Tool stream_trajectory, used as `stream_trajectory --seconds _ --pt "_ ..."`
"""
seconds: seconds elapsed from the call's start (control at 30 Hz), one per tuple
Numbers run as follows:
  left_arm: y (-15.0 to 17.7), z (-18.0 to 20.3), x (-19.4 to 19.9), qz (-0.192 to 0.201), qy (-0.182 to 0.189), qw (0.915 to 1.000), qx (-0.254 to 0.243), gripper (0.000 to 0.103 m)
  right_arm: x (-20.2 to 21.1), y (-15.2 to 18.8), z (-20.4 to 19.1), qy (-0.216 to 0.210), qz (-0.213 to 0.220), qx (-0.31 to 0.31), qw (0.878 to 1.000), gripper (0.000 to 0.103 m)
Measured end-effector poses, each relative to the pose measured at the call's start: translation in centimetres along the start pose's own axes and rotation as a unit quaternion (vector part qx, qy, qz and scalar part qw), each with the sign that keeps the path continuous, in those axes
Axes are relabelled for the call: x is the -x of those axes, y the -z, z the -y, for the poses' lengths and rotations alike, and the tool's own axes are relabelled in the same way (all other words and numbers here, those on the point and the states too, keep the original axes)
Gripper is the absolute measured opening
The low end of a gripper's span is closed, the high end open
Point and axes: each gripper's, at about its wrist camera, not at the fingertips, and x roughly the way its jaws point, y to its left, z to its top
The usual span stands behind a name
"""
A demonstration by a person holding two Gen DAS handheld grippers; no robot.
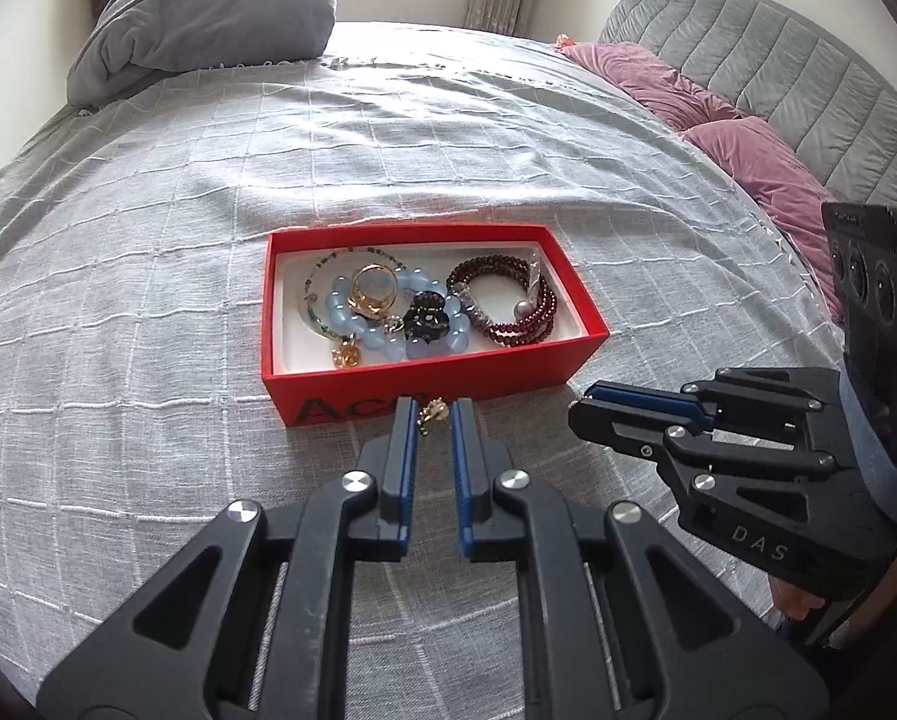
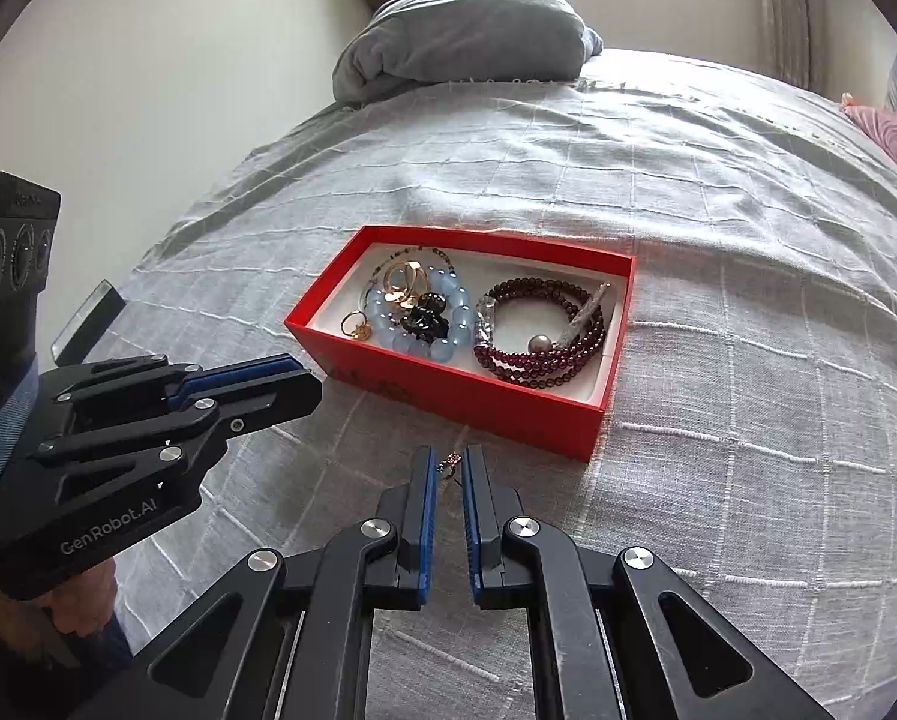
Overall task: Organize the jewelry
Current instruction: 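Lower both earrings into the red box and open both tools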
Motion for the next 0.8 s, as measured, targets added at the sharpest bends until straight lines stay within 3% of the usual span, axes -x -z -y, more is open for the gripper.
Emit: stream_trajectory --seconds 0.27,0.8 --pt "-1.1 0.9 -0.3 0.005 -0.005 1.0000 -0.005 0.013 1.3 -0.2 0.6 0.006 0.012 -0.014 1.000 0.009" --pt "-3.6 1.5 -2.3 0.006 -0.011 0.9995 0.029 0.013 1.8 -2.6 1.3 0.069 0.059 -0.030 0.995 0.009"
